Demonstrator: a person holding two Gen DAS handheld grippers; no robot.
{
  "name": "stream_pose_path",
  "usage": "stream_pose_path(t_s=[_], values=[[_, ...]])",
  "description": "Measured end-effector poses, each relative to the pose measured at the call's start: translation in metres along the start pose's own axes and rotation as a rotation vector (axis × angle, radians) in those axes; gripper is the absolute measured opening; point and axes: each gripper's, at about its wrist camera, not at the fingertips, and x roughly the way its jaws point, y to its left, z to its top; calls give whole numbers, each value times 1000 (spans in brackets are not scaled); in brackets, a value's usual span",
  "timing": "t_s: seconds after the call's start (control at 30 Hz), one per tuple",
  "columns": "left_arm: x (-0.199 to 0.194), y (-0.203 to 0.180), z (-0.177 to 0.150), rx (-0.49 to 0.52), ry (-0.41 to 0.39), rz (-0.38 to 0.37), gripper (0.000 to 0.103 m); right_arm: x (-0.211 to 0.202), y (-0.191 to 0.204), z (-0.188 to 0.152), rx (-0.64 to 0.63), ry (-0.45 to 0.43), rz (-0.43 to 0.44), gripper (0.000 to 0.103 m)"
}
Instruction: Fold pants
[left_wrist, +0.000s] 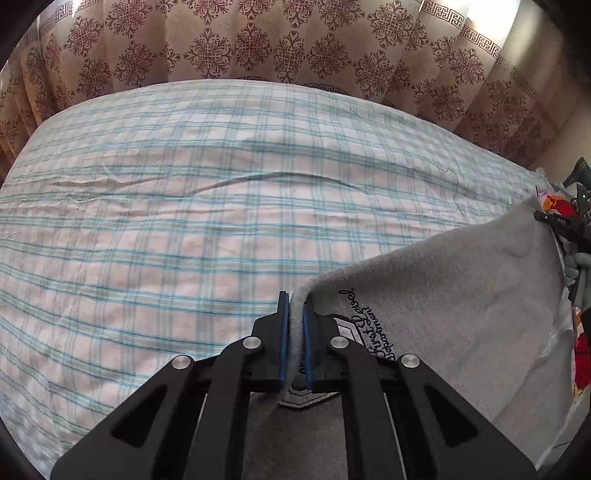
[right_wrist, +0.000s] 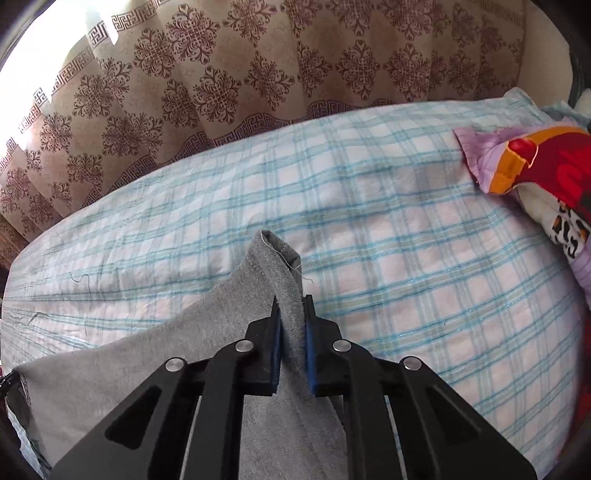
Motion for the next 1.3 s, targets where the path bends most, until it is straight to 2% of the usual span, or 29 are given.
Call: stream_pose_path(t_s=[0.17, 0.23, 0.37, 0.53, 0.6, 0.63, 0.67, 0.7, 0.73, 0.77, 0.9, 1.03, 1.2, 1.3], values=[[-20, 15, 6, -97, -81, 18, 7, -33, 21, 34, -13, -142, 13, 9], [-21, 21, 7, -126, -90, 33, 7, -39, 28, 41, -20, -177, 16, 9], [-7, 22, 1, -111, -67, 92, 7, -14, 46, 45, -66, -155, -39, 9], [22, 25, -5, -107, -9, 121, 7, 38, 48, 39, -62, -93, -77, 9], [37, 28, -7, -108, 33, 143, 16, 55, 45, 39, -39, -58, -70, 13], [43, 31, -8, -111, 50, 152, 24, 61, 43, 39, -25, -42, -73, 27], [47, 33, -10, -109, 60, 175, 39, 63, 41, 38, -8, -44, -86, 36], [49, 35, -11, -104, 58, 209, 48, 62, 38, 38, 8, -59, -96, 51], [48, 37, -12, -99, 47, 248, 68, 58, 35, 37, 20, -74, -99, 56], [45, 40, -13, -98, 31, 268, 77, 54, 32, 37, 26, -78, -93, 56], [26, 48, -21, -123, 3, 292, 81, 18, 18, 32, 37, -120, -89, 56], [-6, 33, -39, -72, -61, 316, 81, -18, 8, 12, 32, -123, -33, 56], [-37, 11, -69, -66, -85, 250, 82, -26, 14, -39, -47, -14, 39, 56], [-38, 3, -88, -81, -63, 204, 82, -18, 12, -66, -82, 38, 12, 56]])
